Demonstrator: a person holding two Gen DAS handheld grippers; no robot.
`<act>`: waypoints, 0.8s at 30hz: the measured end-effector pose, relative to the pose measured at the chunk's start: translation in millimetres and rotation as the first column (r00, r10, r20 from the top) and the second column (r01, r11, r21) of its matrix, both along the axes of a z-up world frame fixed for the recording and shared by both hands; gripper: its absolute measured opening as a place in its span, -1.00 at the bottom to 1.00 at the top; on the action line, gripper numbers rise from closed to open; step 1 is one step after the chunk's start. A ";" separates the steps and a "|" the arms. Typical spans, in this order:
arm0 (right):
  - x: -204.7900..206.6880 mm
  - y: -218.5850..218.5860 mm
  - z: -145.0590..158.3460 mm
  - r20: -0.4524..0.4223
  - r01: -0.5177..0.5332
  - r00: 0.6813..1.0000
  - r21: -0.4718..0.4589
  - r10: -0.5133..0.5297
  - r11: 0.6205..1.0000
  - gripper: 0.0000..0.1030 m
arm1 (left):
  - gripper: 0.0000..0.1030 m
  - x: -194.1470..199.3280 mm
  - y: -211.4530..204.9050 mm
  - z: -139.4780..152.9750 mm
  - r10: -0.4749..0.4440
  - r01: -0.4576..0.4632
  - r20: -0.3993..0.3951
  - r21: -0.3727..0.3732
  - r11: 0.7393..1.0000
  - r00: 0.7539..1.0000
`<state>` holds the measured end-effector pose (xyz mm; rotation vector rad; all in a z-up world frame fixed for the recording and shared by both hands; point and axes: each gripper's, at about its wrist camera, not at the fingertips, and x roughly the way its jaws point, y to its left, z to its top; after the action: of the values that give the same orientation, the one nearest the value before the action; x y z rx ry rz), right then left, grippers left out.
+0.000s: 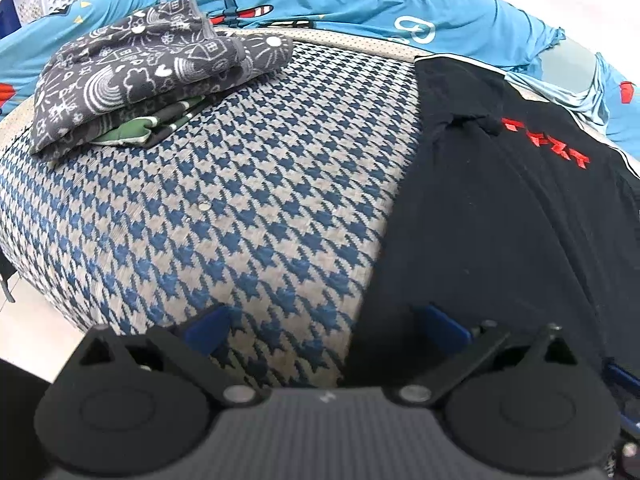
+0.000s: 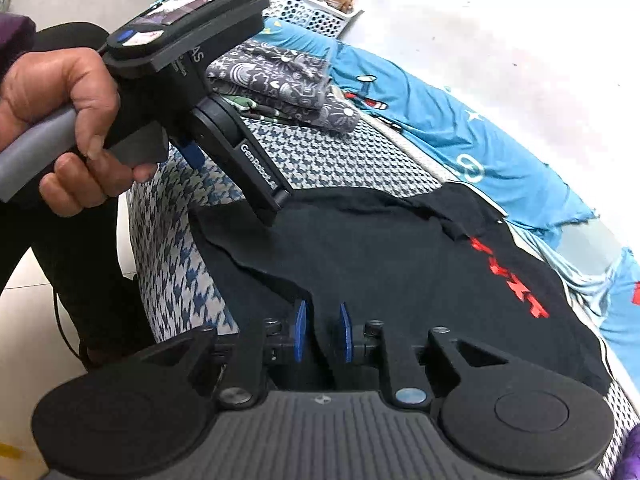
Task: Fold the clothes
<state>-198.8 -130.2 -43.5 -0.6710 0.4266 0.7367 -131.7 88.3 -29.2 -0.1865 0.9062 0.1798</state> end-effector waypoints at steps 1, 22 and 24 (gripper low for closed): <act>2.2 3.4 -2.3 -0.003 -0.005 1.000 -0.007 0.005 1.000 -0.67 | 1.00 -0.2 0.1 0.4 -0.002 0.002 0.003 0.000 1.000 1.000; 1.6 22.9 -23.0 -0.150 -0.050 0.987 0.041 0.056 0.998 -0.94 | 0.99 8.8 -18.7 10.9 -0.023 0.021 0.038 0.058 0.998 0.999; 3.7 20.4 -20.8 -0.168 -0.045 0.984 0.067 0.056 0.997 -0.94 | 0.99 13.1 -22.3 11.5 -0.026 0.023 0.039 0.066 0.998 0.999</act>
<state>-195.2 -109.8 -64.4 -0.5632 0.5419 0.8558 -118.6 66.0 -17.8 -0.1177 0.8610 0.1824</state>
